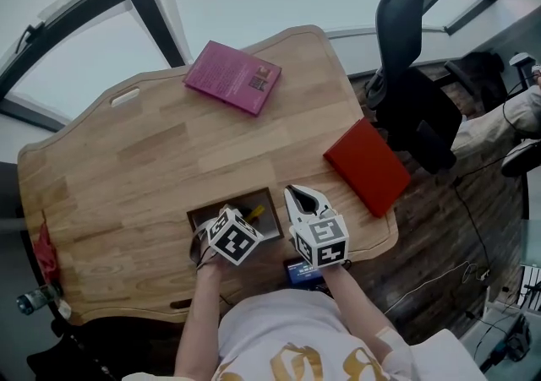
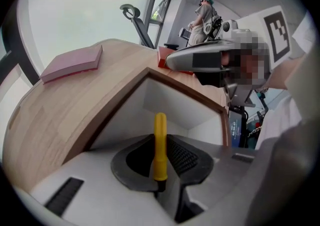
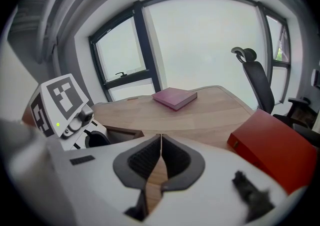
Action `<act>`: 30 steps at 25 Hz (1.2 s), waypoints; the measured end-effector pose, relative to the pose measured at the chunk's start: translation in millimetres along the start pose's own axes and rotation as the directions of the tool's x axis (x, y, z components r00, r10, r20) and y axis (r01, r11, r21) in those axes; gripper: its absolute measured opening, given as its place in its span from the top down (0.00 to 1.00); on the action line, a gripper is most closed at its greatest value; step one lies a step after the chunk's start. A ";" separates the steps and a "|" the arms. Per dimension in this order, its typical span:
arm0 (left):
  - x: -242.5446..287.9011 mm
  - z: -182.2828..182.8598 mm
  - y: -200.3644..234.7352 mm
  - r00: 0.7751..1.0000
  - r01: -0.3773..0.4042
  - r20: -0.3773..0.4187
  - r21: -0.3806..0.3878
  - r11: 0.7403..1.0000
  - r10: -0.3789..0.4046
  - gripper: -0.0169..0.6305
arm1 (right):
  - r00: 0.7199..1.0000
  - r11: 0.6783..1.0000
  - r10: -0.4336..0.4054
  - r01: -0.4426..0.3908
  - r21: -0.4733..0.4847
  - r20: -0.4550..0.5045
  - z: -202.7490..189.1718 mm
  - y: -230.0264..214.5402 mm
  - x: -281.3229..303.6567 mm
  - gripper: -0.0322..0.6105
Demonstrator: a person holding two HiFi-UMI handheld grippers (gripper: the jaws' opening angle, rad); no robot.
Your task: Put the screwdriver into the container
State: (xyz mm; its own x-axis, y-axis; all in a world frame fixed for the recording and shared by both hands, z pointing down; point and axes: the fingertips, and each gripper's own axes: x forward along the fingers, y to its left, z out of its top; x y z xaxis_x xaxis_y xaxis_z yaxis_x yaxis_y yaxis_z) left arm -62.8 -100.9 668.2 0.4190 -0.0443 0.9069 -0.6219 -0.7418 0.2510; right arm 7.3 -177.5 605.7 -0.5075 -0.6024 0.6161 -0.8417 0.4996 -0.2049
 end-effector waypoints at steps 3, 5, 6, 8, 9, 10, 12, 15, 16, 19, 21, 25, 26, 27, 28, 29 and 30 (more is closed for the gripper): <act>3.8 -2.9 -1.0 0.999 0.026 -0.020 -0.022 0.999 -0.026 0.85 | 1.000 1.000 -0.003 0.003 -0.001 0.002 -1.5 -2.0 0.2 0.90; 4.8 -3.0 -1.8 0.999 0.038 -0.028 -0.034 0.999 -0.039 0.85 | 1.000 1.000 -0.003 0.003 0.000 -0.002 -3.5 -3.0 0.5 0.90; 4.9 -2.9 -1.7 0.999 0.040 -0.031 -0.040 0.998 -0.041 0.85 | 1.000 1.000 -0.002 0.002 0.001 -0.005 -4.3 -3.1 0.9 0.90; 5.9 -3.6 -1.3 0.998 0.044 -0.035 -0.055 0.998 -0.046 0.85 | 1.000 1.000 0.001 -0.001 0.002 -0.009 -5.8 -2.7 1.7 0.90; 6.5 -3.8 -1.4 0.998 0.049 -0.038 -0.062 0.997 -0.051 0.85 | 1.000 1.000 0.003 -0.003 0.002 -0.010 -6.7 -2.5 2.1 0.90; 7.1 -3.8 -1.6 0.998 0.053 -0.041 -0.068 0.996 -0.056 0.85 | 1.000 1.000 0.006 -0.006 0.003 -0.011 -7.5 -2.5 2.6 0.90; 8.1 -4.1 -1.9 0.997 0.063 -0.045 -0.078 0.995 -0.067 0.85 | 1.000 1.000 0.009 -0.009 0.005 -0.014 -9.3 -2.4 3.2 0.90; 9.2 -6.2 -2.2 0.995 0.079 -0.050 -0.096 0.992 -0.084 0.85 | 1.000 1.000 0.007 -0.006 0.007 -0.015 -11.4 -3.1 2.9 0.90; 9.5 -6.8 -2.1 0.995 0.082 -0.051 -0.103 0.991 -0.088 0.85 | 1.000 1.000 0.004 -0.004 0.007 -0.013 -11.2 -3.6 2.5 0.90; 10.0 -6.8 -1.3 0.994 0.085 -0.056 -0.117 0.990 -0.092 0.85 | 1.000 1.000 0.001 -0.001 0.005 -0.007 -10.0 -5.8 1.9 0.90; 10.7 -6.3 -1.7 0.994 0.086 -0.060 -0.120 0.989 -0.093 0.85 | 1.000 1.000 0.000 0.000 0.006 -0.007 -10.4 -8.2 1.1 0.90; 12.1 -5.4 -1.5 0.993 0.091 -0.061 -0.112 0.990 -0.098 0.85 | 1.000 1.000 -0.004 0.004 0.015 -0.009 -11.6 -12.0 0.4 0.90; 12.3 -5.3 -2.2 0.993 0.097 -0.060 -0.115 0.989 -0.105 0.85 | 1.000 1.000 -0.004 0.004 0.016 -0.010 -11.5 -12.1 0.7 0.90; 11.8 -5.9 -3.0 0.992 0.102 -0.062 -0.120 0.987 -0.110 0.85 | 1.000 1.000 -0.004 0.004 0.017 -0.010 -11.4 -11.9 0.8 0.90; 11.1 -6.5 -3.5 0.991 0.104 -0.065 -0.124 0.987 -0.113 0.85 | 1.000 1.000 -0.004 0.004 0.017 -0.010 -11.3 -11.9 0.6 0.90; 10.8 -6.5 -3.7 0.991 0.105 -0.066 -0.125 0.987 -0.114 0.85 | 1.000 1.000 -0.003 0.003 0.017 -0.009 -11.2 -12.0 0.4 0.90; 11.1 -5.9 -3.8 0.991 0.106 -0.063 -0.124 0.987 -0.114 0.85 | 1.000 1.000 -0.003 0.003 0.017 -0.009 -11.2 -12.4 0.1 0.90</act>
State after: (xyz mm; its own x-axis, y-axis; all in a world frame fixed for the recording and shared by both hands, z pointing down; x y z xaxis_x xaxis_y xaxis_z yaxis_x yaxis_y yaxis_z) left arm -59.7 -94.6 679.2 0.4449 0.0829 0.8917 -0.6515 -0.6532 0.3858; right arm 19.8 -176.8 616.8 -0.5032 -0.5979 0.6239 -0.8463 0.4871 -0.2157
